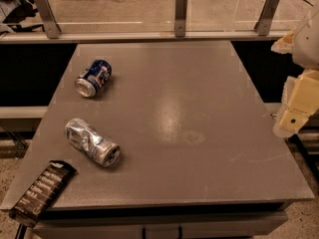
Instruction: Pick pepsi can
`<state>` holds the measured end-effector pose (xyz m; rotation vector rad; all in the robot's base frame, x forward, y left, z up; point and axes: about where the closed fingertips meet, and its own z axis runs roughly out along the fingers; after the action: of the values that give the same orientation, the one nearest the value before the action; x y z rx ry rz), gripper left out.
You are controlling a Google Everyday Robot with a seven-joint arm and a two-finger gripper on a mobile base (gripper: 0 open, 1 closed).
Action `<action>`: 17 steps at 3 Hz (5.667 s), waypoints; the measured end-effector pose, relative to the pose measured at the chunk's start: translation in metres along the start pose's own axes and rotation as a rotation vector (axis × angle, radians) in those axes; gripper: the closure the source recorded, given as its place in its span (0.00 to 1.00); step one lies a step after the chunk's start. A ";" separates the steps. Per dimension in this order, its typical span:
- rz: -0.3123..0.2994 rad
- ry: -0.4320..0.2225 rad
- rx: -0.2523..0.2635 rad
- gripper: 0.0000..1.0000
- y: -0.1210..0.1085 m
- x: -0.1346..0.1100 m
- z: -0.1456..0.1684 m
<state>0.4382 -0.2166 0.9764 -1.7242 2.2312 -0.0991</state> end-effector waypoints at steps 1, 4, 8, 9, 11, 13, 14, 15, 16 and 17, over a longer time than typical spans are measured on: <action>0.000 0.000 0.000 0.00 0.000 0.000 0.000; -0.449 -0.179 -0.015 0.00 -0.059 -0.137 0.032; -1.035 -0.214 -0.042 0.00 -0.080 -0.289 0.097; -1.245 -0.214 -0.055 0.00 -0.074 -0.332 0.129; -1.489 -0.135 -0.025 0.00 -0.055 -0.383 0.193; -1.573 -0.064 -0.071 0.18 -0.050 -0.404 0.245; -1.590 -0.051 -0.089 0.40 -0.049 -0.408 0.253; -1.585 -0.094 -0.096 0.64 -0.047 -0.410 0.243; -1.567 -0.194 -0.103 0.88 -0.044 -0.414 0.219; -1.529 -0.299 -0.080 1.00 -0.049 -0.416 0.180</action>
Offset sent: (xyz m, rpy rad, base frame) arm 0.0378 0.0345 -0.0176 0.0284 0.0928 0.1990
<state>0.6283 0.1916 0.9040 -2.7726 0.3377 -0.0705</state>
